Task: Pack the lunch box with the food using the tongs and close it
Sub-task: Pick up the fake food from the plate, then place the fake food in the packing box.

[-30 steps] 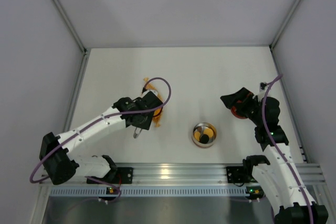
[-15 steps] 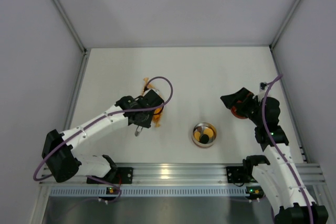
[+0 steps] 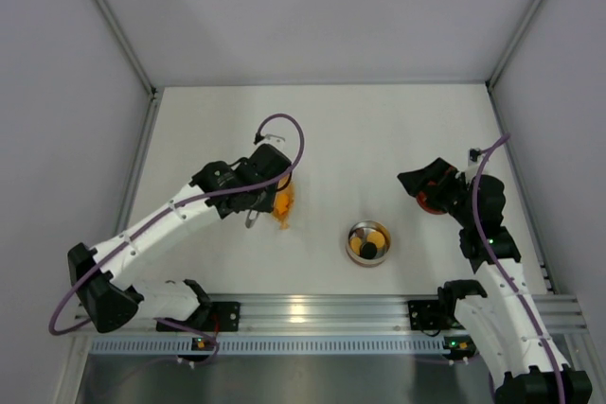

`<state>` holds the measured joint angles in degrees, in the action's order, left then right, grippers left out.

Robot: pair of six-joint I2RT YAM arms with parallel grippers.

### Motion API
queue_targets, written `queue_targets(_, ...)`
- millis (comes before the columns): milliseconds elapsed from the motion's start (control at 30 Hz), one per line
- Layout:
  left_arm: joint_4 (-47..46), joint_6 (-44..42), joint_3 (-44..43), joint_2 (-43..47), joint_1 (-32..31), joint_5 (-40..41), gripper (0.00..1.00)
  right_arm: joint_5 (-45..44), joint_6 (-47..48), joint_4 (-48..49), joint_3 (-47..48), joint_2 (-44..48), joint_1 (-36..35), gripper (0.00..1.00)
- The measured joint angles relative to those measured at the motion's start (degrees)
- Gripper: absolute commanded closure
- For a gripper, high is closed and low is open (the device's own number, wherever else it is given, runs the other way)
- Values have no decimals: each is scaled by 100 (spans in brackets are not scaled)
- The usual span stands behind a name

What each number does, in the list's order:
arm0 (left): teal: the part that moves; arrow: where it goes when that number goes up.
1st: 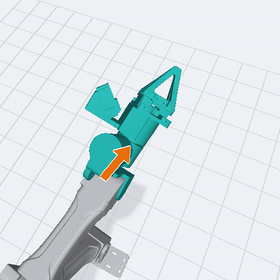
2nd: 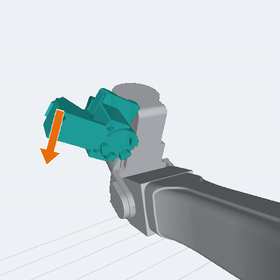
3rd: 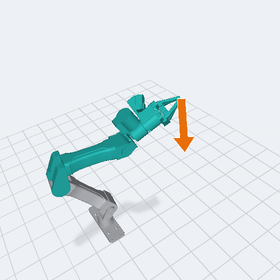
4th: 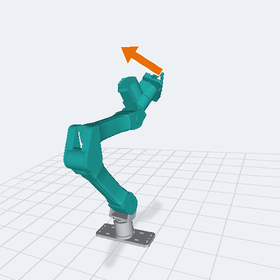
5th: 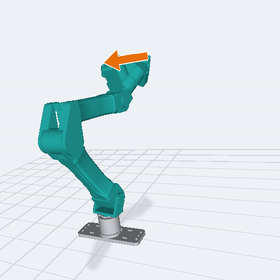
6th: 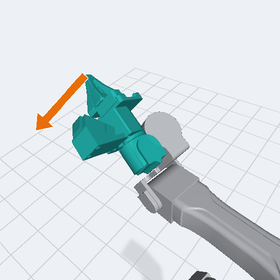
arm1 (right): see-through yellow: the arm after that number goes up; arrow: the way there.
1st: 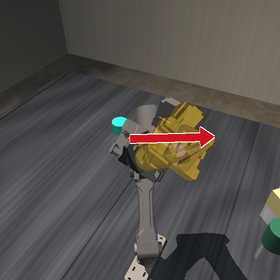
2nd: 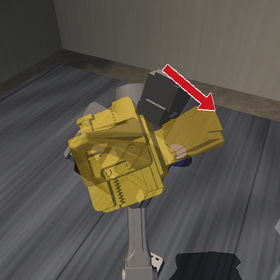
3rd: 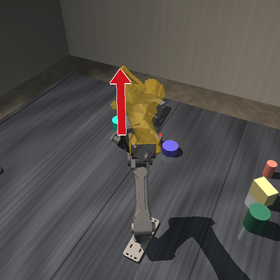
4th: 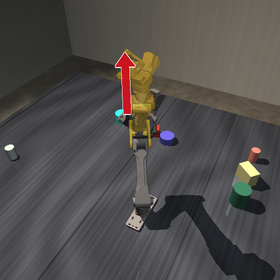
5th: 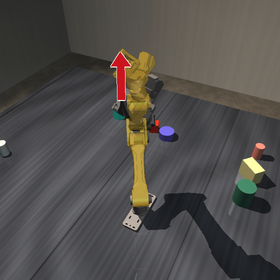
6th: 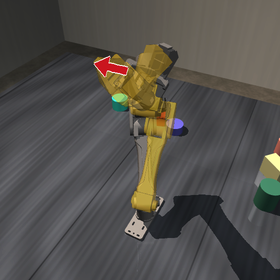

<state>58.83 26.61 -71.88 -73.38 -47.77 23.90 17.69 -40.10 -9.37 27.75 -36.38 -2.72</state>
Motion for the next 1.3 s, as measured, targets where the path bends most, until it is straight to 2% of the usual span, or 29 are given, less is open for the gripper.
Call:
queue_targets(100, 37, -39, -164, 24, -33, -68, 74, 0, 0, 0, 0, 0, 0, 1)
queue_targets(200, 79, -37, -356, 24, -343, -98, 74, 0, -2, 0, 0, 0, 0, 1)
queue_targets(433, 72, 131, -1075, -411, -2022, -59, 73, -2, -2, -2, 0, 0, 0, 1)
queue_targets(600, -59, 203, -1143, -796, -2669, -219, 73, -2, 0, -4, 2, 0, 0, 0)
queue_targets(867, -474, 225, -1139, -1215, -3071, -610, 73, -4, 0, -7, 2, 0, 0, 1)
queue_targets(1300, -861, 229, -964, -1467, -3119, -844, 67, -7, 2, -9, 2, 0, 0, 1)
